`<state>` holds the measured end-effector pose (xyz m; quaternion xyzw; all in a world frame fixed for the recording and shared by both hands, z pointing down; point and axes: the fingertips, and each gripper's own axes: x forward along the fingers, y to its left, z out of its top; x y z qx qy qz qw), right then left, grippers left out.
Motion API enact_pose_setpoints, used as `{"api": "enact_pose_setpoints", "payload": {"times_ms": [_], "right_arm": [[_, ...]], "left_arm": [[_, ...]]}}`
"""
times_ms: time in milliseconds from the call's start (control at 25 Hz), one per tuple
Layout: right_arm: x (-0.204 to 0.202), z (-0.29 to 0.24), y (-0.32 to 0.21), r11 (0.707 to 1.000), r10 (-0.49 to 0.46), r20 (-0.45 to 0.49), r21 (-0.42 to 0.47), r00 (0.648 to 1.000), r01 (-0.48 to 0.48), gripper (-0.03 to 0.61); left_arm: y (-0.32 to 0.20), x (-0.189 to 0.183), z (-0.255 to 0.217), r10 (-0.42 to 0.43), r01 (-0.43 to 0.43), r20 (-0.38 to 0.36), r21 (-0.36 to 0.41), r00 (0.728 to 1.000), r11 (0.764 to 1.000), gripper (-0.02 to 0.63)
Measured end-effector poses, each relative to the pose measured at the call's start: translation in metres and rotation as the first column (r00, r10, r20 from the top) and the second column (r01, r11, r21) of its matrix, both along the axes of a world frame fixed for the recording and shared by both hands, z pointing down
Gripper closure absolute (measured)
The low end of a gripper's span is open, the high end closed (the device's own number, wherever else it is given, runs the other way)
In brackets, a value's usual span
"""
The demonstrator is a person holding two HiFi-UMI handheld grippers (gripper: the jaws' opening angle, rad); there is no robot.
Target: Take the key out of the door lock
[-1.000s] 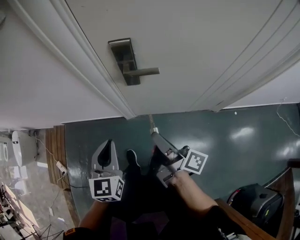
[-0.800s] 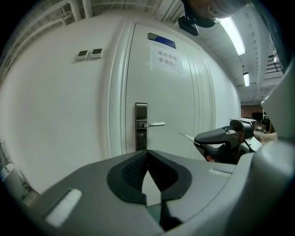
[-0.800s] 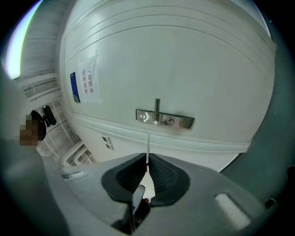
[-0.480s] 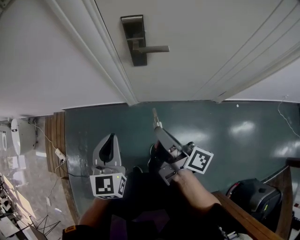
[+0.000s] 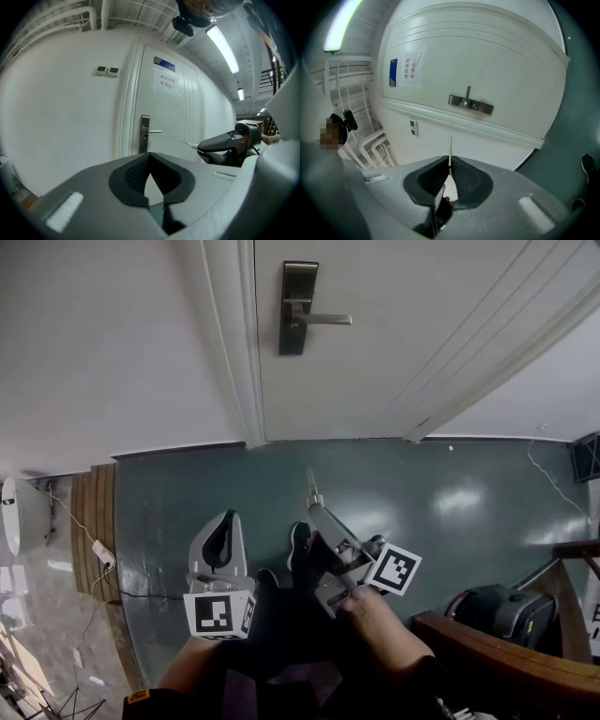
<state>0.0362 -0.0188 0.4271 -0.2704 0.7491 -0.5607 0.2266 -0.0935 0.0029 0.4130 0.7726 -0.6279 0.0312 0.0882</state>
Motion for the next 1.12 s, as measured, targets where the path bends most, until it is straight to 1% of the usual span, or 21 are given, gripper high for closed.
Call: {"api": "enact_pose_setpoints", "payload": {"times_ms": [240, 440, 600, 840, 1120], "right_arm": [[-0.008, -0.009, 0.053, 1.0, -0.005, -0.021, -0.002, 1.0, 0.005, 0.563], [-0.002, -0.006, 0.073, 0.999, -0.029, -0.007, -0.022, 1.0, 0.028, 0.563], [0.011, -0.002, 0.08, 0.998, -0.048, 0.006, -0.041, 0.999, 0.048, 0.563], [0.044, -0.005, 0.076, 0.999, -0.034, 0.003, -0.016, 0.999, 0.034, 0.563], [0.058, -0.003, 0.085, 0.999, -0.035, -0.015, 0.001, 0.999, 0.035, 0.565]], "left_arm": [[0.038, 0.005, -0.007, 0.038, -0.037, -0.043, 0.03, 0.998, 0.999, 0.596], [0.053, 0.006, -0.009, 0.006, -0.004, -0.039, 0.032, 0.999, 0.999, 0.595], [0.061, 0.015, -0.007, -0.024, 0.024, -0.025, 0.014, 0.999, 1.0, 0.596], [0.06, 0.045, -0.009, -0.029, 0.029, -0.001, -0.001, 1.0, 1.0, 0.595], [0.063, 0.059, -0.01, -0.032, 0.032, 0.021, -0.001, 0.999, 0.999, 0.596]]}}
